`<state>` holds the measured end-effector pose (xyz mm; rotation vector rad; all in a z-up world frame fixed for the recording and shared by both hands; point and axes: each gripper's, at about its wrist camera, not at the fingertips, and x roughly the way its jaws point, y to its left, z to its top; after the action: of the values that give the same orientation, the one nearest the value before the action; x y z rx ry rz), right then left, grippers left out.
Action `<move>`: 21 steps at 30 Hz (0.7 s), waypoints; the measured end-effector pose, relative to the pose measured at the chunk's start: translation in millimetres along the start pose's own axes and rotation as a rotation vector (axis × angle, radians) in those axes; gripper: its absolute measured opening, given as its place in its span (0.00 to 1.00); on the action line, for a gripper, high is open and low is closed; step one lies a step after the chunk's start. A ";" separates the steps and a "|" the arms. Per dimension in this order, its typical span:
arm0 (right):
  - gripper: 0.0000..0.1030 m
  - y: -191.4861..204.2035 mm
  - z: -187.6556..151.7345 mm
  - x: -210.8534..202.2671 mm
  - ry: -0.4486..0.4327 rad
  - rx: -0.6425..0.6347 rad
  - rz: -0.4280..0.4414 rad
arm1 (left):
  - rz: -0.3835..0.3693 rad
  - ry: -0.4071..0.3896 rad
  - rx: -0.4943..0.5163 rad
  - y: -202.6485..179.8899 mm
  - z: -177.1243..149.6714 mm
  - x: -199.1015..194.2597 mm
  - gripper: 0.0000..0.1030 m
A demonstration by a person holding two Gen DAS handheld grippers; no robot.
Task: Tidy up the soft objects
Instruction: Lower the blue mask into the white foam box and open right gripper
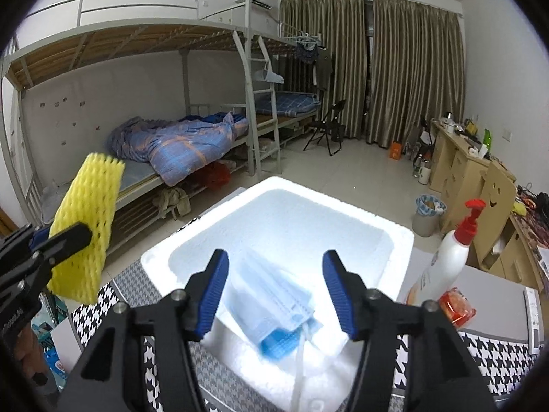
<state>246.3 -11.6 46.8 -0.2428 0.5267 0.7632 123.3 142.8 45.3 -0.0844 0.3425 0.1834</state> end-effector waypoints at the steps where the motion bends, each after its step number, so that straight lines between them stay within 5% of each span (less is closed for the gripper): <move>1: 0.60 0.2 -0.2 -1.9 -0.005 -0.004 -0.004 | -0.003 -0.001 0.001 -0.2 0.8 1.0 0.20; 7: 0.72 -5.7 1.6 -12.1 -0.044 0.004 -0.010 | -0.026 0.004 0.013 -3.1 5.5 8.6 0.20; 21: 0.80 -20.1 -3.0 -37.9 -0.112 0.033 -0.039 | -0.096 0.009 0.047 -13.4 16.3 27.0 0.20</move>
<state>236.7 -49.4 65.0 -0.1783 0.4271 0.7256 156.3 136.0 52.1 -0.0547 0.3511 0.0801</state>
